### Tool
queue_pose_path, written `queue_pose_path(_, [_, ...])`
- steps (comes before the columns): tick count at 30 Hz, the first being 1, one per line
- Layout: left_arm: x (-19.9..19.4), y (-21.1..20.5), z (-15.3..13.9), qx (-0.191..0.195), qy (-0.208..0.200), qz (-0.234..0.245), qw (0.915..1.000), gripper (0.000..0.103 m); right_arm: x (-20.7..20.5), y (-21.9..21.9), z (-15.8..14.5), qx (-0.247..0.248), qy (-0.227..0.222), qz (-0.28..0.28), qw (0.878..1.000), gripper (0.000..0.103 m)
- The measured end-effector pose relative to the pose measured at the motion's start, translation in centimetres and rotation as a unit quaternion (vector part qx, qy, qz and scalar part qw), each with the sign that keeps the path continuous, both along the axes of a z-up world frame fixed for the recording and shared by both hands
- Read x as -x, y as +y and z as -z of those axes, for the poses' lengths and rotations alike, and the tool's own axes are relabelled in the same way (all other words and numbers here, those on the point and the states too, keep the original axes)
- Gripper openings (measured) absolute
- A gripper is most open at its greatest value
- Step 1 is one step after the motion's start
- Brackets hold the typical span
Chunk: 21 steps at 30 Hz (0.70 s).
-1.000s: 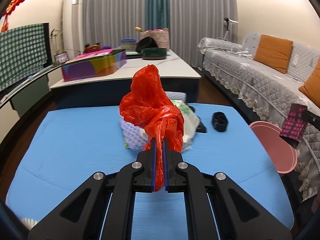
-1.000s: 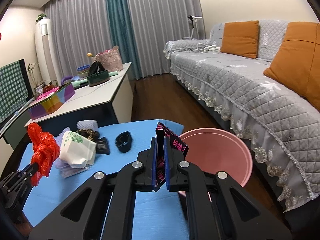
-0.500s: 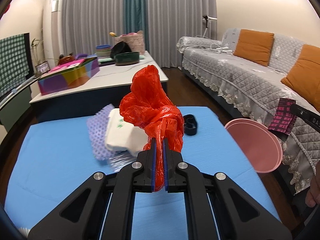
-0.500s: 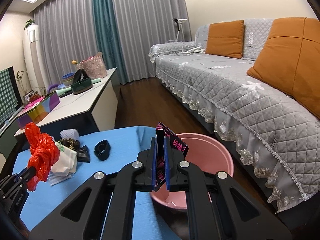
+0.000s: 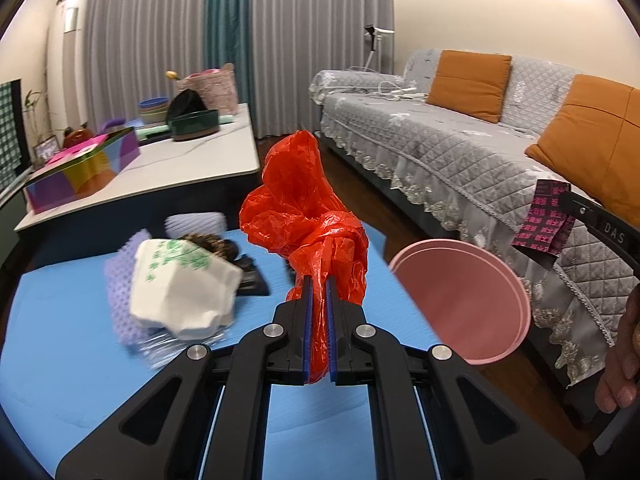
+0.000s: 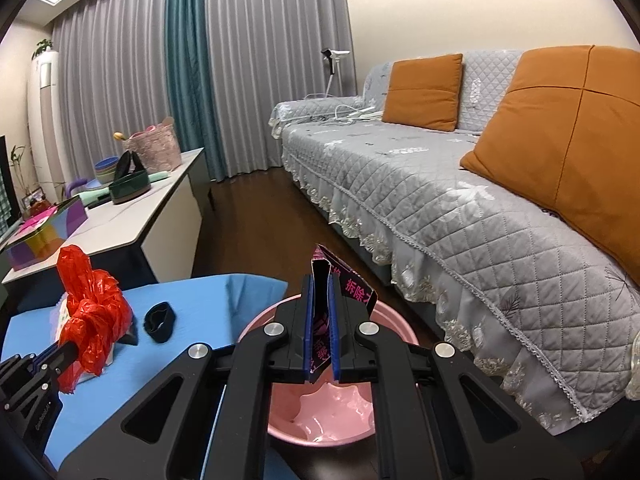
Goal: Collect trash
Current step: 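Carry both items to the pink bin and open the right tool over it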
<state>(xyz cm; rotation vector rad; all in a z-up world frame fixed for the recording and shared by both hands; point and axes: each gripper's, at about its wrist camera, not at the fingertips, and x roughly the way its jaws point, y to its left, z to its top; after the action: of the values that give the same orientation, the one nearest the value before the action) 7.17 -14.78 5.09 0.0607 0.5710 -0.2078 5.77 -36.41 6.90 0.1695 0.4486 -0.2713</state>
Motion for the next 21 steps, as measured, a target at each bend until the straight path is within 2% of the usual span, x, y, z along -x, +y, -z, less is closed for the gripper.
queue_pose_path(8, [-1.6, -3.2, 0.1, 0.015, 0.001, 0.039, 0.9991, 0.006, -0.9, -2.4, 0.4, -0.018, 0.005, 0.018, 1.000, 0.008])
queue_pose_path(15, [-3.5, -5.8, 0.6, 0.028, 0.004, 0.074, 0.9968, 0.006, -1.7, -2.8, 1.2, -0.009, 0.019, 0.017, 1.000, 0.008])
queue_pose_path(21, [-4.9, -8.1, 2.2, 0.032, 0.013, 0.107, 0.9937, 0.006, -2.6, -3.0, 2.0, 0.001, 0.030, 0.021, 0.999, 0.008])
